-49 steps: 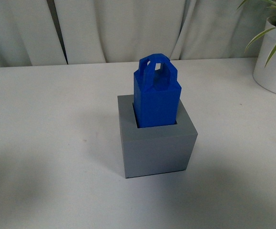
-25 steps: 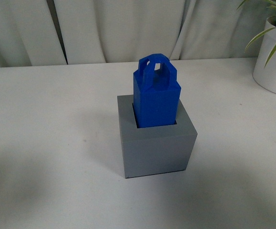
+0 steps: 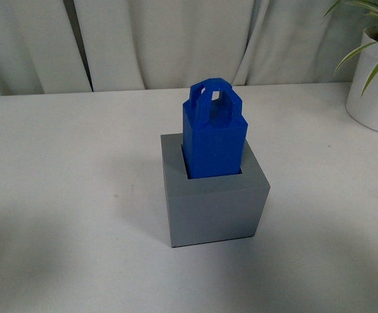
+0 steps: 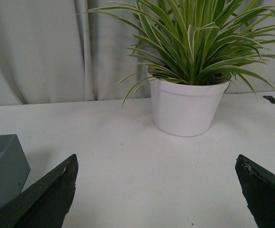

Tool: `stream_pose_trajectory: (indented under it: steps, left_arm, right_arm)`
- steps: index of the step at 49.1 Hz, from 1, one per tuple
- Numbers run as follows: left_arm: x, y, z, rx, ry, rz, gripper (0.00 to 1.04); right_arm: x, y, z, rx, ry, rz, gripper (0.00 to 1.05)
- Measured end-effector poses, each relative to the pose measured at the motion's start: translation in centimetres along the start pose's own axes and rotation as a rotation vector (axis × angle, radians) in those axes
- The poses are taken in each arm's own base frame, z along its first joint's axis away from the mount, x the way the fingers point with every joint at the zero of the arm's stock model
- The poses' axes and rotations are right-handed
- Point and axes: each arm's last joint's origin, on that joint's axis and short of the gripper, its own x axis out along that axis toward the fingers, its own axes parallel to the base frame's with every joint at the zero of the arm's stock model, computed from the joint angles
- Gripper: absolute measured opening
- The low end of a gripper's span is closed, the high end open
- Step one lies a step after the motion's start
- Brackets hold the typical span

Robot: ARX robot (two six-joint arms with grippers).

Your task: Insert blue part into gray base

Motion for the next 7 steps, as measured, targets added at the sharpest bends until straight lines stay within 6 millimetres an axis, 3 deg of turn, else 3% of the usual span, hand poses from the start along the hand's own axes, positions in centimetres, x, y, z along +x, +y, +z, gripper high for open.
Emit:
stream_pose_trajectory:
  steps: [7]
  left_arm:
    - [0.0, 0.0, 0.0, 0.0, 0.0, 0.0, 0.99]
  right_arm:
    - [0.0, 0.0, 0.0, 0.0, 0.0, 0.0, 0.97]
